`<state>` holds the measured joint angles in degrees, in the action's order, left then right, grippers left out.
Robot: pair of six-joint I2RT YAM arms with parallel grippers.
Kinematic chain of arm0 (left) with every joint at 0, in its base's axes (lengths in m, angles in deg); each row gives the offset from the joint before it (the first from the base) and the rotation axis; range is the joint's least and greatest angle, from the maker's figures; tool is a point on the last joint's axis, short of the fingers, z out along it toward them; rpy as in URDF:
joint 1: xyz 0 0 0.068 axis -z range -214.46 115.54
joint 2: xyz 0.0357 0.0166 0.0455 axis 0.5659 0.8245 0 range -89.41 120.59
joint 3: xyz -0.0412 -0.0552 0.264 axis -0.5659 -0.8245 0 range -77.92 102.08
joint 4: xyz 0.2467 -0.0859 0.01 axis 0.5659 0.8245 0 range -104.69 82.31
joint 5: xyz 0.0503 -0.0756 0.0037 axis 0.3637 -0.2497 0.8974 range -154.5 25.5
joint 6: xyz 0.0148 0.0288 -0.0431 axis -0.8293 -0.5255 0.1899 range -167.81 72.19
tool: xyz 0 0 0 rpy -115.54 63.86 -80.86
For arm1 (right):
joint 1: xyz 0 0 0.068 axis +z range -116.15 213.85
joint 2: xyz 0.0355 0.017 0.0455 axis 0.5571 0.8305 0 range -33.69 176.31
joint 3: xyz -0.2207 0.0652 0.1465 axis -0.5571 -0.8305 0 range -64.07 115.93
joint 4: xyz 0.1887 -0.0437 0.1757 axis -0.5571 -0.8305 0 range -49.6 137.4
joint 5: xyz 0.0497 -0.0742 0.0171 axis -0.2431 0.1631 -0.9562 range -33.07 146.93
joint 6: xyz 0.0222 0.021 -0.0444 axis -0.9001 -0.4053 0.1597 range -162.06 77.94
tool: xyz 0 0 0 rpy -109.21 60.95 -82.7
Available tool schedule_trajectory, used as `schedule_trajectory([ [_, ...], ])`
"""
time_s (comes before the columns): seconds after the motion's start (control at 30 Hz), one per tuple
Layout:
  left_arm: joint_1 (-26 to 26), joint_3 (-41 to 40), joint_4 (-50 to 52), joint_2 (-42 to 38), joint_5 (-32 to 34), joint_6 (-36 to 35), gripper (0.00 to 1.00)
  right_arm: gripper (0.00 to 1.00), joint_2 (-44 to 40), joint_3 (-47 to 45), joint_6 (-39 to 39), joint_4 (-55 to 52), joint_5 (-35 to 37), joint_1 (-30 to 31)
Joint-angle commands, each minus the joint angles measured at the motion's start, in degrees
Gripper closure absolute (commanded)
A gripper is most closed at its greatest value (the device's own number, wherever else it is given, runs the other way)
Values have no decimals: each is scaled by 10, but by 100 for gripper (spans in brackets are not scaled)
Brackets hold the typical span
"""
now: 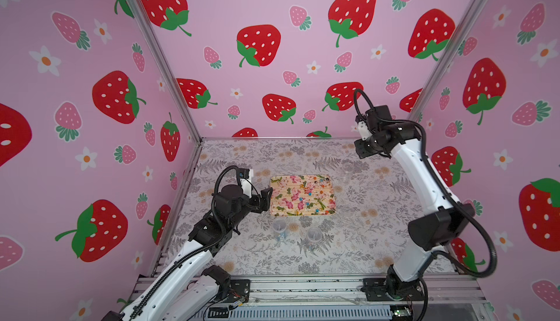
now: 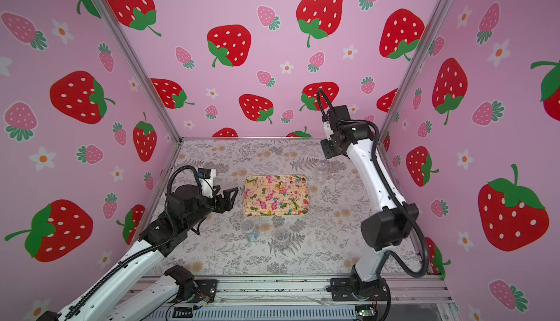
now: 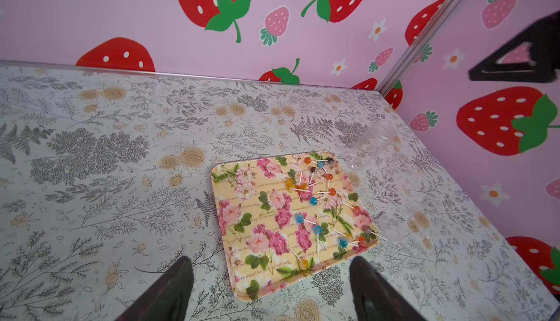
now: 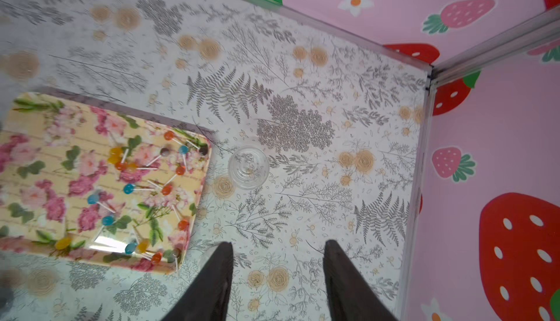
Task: Pour the candies out of the jar
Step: Place the jar at the center of the board, then pick up the jar from the center of the board.
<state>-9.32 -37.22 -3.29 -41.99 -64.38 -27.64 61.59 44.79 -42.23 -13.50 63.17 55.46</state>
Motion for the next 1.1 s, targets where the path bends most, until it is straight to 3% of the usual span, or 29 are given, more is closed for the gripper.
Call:
schedule_trajectory([
  [0.0,-46,-4,-25,17,-63,77,16,43,-80,-124,2,59,-100,14],
  [0.17,-114,-15,-54,43,-137,152,16,33,-205,-282,-12,99,-158,40],
  [0.27,-131,-9,-44,67,-156,168,16,27,-270,-367,-49,143,-184,85],
  [0.47,-148,-22,-71,105,-190,226,16,19,-344,-490,-121,238,-139,213],
  [0.7,-151,-31,-67,99,-188,242,16,4,-334,-519,-136,259,-111,323],
  [1.07,-157,-52,-61,75,-187,255,15,1,-271,-557,-170,272,-49,416],
])
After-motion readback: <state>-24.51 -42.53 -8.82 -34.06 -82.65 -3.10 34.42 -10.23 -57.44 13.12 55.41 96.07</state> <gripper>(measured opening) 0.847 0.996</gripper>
